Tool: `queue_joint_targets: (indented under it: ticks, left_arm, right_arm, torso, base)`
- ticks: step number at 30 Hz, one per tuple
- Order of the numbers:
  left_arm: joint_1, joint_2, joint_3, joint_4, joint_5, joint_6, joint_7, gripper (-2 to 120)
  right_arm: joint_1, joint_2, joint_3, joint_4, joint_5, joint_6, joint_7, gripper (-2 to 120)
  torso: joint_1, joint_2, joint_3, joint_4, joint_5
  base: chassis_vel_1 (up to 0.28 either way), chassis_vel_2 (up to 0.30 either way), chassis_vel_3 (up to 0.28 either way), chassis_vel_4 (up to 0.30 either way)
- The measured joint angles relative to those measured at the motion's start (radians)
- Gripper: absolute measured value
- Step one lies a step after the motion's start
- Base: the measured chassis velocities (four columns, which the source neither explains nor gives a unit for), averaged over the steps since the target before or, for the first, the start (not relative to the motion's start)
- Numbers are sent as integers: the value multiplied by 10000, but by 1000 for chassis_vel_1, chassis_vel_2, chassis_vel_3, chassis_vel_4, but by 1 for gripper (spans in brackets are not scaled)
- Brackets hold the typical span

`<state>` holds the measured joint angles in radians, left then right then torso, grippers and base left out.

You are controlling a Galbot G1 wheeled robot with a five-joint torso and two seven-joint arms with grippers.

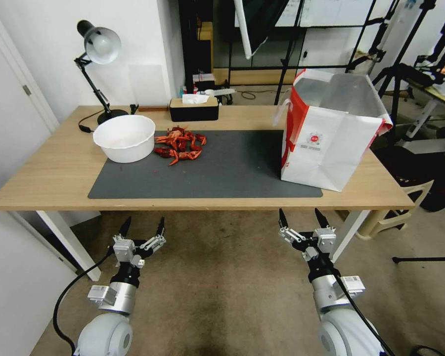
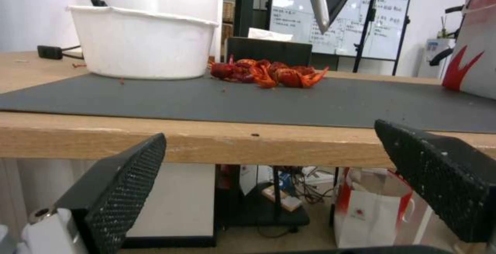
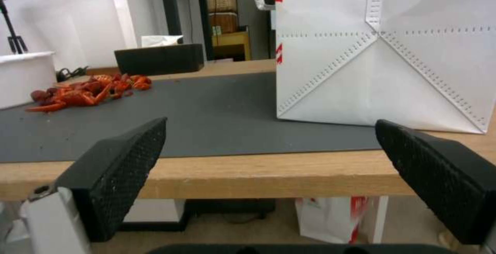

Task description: Close the takeout container lid, then place the container into the takeout bag.

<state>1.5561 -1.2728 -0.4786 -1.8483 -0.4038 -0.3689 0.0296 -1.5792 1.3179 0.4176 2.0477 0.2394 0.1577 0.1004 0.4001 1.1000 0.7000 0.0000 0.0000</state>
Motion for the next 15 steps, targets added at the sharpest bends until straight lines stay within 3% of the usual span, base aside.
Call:
queue_joint_targets:
  ticks: [15]
  left_arm:
    - [0,1,2,-3,-6,4,-1,100]
  right_arm:
    - [8,-8,8,6,16,-15,-1,100]
  torso:
    - [0,-1,0,0,0]
  base:
    - [0,0,0,0]
